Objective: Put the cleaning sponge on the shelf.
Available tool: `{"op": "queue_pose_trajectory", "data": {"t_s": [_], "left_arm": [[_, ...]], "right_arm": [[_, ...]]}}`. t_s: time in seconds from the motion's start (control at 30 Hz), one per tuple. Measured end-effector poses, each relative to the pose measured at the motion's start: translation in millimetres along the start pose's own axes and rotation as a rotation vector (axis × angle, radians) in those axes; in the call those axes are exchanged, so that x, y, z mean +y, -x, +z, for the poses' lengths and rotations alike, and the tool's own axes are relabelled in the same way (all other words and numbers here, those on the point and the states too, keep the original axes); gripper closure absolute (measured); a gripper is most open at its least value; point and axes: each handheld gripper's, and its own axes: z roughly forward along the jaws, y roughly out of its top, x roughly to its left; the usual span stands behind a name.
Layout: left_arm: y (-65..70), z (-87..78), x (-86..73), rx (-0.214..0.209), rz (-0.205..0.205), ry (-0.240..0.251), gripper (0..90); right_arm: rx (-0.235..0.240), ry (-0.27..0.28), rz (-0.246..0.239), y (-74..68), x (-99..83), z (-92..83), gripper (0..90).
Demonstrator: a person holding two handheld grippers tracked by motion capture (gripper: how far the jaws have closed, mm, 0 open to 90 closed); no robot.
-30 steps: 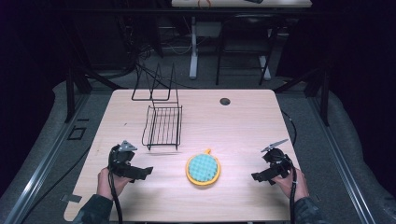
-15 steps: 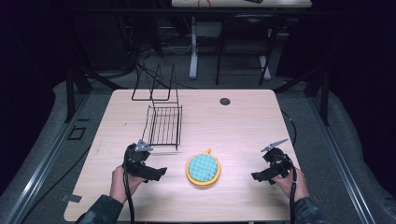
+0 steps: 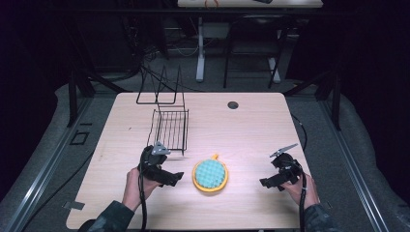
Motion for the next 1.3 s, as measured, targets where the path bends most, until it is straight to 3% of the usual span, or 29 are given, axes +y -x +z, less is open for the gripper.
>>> {"op": "queue_pose_trajectory", "data": {"t_s": [0.07,0.37,0.6,1.17,1.3], "left_arm": [[4.2,5.0,6.9,-0.009,0.015,0.002,0.3],[15.3,21.6,23.6,-0.04,0.056,-0.013,0.3],[19.0,35.1,34.2,-0.062,0.068,-0.038,0.3],[43.1,67.6,43.8,-0.112,0.122,-0.095,1.9],[45.0,74.9,44.1,-0.146,0.115,-0.119,3.8]], "right_arm": [[0.003,0.0,0.016,-0.2,0.1,0.8,0.7],[0.011,0.004,0.004,0.2,-0.1,1.7,1.0],[0.019,-0.001,0.01,1.8,-1.1,1.9,0.9],[0.031,-0.001,0.006,-0.7,-0.2,1.4,1.2],[0.028,0.007,0.006,-0.5,-0.2,0.6,1.6]]}}
